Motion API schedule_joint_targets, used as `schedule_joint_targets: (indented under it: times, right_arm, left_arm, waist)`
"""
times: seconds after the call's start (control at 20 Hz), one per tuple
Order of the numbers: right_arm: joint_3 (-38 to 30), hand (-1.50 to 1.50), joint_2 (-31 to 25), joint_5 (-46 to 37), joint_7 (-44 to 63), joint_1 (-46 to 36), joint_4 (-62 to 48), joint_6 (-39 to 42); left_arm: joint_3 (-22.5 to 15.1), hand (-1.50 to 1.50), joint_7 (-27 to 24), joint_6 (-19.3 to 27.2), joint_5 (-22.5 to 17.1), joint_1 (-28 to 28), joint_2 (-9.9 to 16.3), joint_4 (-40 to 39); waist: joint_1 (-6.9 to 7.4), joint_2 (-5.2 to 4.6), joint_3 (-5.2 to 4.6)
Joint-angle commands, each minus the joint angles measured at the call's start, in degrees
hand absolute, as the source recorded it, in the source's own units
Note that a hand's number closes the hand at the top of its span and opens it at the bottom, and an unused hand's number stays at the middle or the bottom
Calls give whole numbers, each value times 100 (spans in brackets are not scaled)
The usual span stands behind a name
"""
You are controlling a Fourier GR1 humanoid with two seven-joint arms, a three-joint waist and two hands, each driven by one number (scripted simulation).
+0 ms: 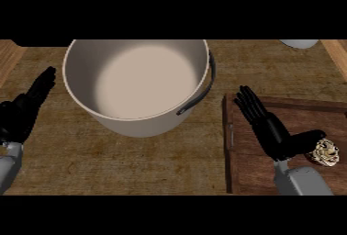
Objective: Pick the cupcake from the tray and place it in the pot
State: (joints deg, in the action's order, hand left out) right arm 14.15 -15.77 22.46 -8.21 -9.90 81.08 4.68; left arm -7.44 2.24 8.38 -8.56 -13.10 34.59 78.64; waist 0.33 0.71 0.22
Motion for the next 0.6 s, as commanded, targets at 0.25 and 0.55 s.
schedule_joint_targets:
  times: [0.25,0.55]
  right_arm:
    - [-678,150,-2028,-495,446,786,135,478]
    - [-1977,-150,-1430,-1346,-1404,647,668,-2048]
  left_arm:
    - [-745,0,229,-363,-457,702,-1200,4]
    - [-620,0,312,-423,-718,962,-1256,63]
  waist:
    - [-317,-51,-41]
    - [-554,-7,-14]
